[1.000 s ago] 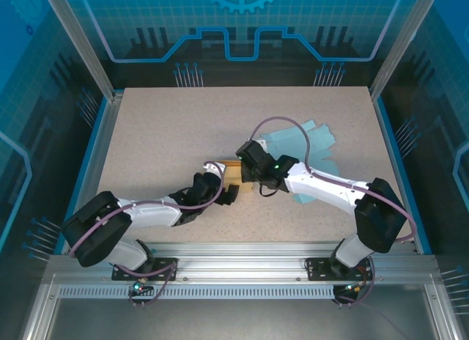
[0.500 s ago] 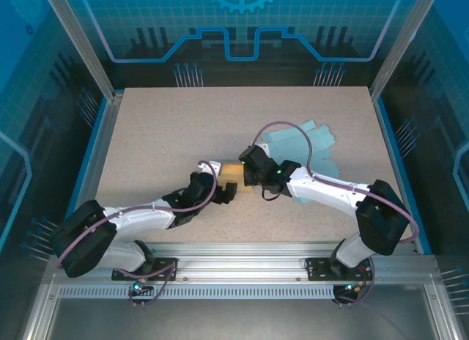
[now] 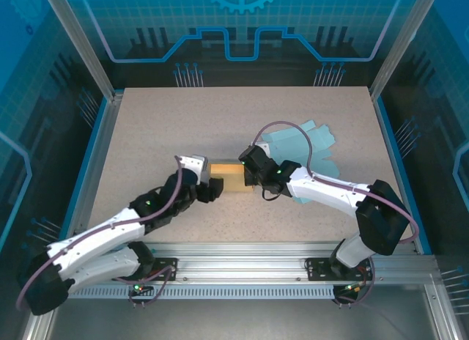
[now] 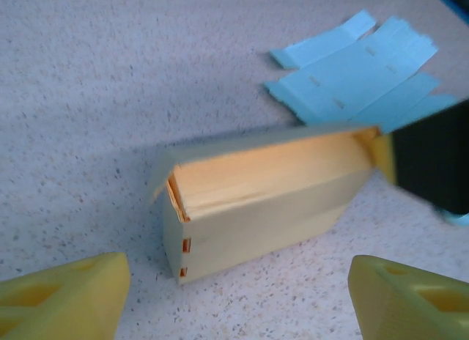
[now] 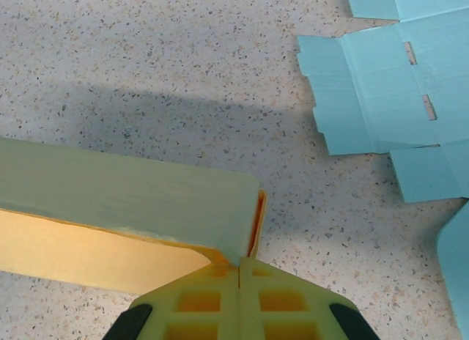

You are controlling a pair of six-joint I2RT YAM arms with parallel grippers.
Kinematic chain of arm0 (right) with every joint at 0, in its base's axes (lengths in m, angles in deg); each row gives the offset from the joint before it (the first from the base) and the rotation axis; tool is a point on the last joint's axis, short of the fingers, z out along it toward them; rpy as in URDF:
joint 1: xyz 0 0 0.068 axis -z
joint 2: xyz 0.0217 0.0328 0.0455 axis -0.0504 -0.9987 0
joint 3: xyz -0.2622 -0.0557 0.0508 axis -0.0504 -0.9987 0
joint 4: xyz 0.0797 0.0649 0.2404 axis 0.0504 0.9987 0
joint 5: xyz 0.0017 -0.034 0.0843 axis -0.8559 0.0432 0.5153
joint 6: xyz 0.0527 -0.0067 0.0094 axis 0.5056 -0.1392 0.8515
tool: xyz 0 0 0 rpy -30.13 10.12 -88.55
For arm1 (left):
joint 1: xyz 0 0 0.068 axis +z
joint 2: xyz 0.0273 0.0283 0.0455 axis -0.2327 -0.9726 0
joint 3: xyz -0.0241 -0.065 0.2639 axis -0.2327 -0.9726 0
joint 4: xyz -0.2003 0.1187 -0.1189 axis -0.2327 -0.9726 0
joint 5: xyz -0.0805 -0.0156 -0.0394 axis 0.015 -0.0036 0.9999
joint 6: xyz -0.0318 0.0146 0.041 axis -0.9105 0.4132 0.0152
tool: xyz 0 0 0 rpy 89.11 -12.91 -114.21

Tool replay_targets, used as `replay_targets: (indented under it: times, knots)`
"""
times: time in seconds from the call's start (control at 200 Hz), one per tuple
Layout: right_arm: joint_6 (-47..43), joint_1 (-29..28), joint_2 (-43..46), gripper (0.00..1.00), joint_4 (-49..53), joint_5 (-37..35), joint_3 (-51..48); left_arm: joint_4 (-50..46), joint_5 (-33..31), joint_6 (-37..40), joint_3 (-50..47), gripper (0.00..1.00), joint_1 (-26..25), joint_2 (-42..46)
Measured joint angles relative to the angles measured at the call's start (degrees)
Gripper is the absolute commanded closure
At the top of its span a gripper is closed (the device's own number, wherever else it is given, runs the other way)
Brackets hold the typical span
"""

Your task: Fold the paper box

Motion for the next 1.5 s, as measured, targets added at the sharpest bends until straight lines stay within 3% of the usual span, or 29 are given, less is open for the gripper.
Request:
replay_targets:
  times: [0.115,0.195,0.455,0.685,1.071,1.256,1.501]
  knots:
    - [-0.02,0.0,0.0,1.0,0.04,0.0,0.0,-8.61,7.43,0.98,8.09,0.33,7.85,-1.25]
    - [-0.02,0.0,0.0,1.0,0.02,0.0,0.0,-12.9,12.13,2.64,11.69,0.33,12.61,-3.8]
    - [-0.02,0.0,0.0,1.0,0.02,0.04,0.0,-19.1,21.38,9.66,14.99,0.37,15.28,-16.26]
    - [-0.02,-0.02,0.0,1.0,0.02,0.04,0.0,-18.14,18.88,12.7,15.1,0.5,15.76,-21.27]
    - [-0.07,-0.07,0.0,1.0,0.04,0.04,0.0,-12.85,18.01,14.01,15.17,0.52,15.96,-25.66]
    - [-0.42,-0.07,0.0,1.0,0.11,0.02,0.0,-10.73,17.55,14.23,15.17,0.65,15.96,-25.9]
    - [-0.5,-0.09,0.0,1.0,0.13,0.0,0.0,-8.81,16.87,14.21,15.17,0.67,15.96,-26.23]
